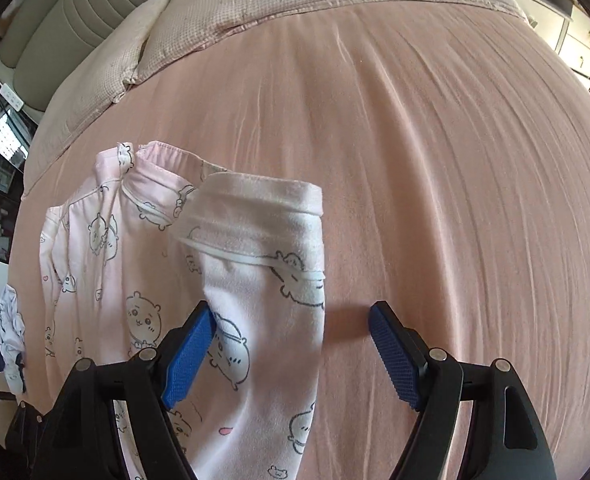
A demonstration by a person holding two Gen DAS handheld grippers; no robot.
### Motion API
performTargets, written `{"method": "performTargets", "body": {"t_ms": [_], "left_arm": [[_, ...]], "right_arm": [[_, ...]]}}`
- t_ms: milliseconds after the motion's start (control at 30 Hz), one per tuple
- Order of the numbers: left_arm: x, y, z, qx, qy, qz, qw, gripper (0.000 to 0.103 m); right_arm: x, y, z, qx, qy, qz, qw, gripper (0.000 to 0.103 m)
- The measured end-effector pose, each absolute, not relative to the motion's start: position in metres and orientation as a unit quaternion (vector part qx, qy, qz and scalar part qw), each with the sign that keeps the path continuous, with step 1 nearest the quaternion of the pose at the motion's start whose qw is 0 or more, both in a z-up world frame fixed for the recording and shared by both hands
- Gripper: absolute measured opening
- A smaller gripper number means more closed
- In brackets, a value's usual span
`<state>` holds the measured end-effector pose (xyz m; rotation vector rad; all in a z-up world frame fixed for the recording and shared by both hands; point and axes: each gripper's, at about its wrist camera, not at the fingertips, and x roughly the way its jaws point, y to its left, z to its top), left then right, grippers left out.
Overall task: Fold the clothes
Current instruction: 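Move the right gripper to a leg cuff of the shorts and grasp it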
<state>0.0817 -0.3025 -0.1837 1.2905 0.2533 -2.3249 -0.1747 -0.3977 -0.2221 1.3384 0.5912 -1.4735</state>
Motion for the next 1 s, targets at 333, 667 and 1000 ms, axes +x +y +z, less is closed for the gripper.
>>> {"method": "performTargets", "body": {"t_ms": [333,667,1000], "left_arm": [[0.061,-0.245,-0.177,0.470,0.014,-0.862,0.191,0.101],[0.042,-0.168,-0.180,0.460,-0.126,-0.865,0.153,0.102],[0.049,-0.103,-0.203,0.441,-0.257,-0.855,0.093,0.102]], "right_arm": [[-0.159,-0.413,-0.221,0.530,0.256,-0.574,0.569,0.079],[-0.160,-0.420,-0.226,0.562,0.246,-0.566,0.551,0.054],[-0.164,-0.410,-0.228,0.582,0.253,-0.553,0.540,0.025]]}}
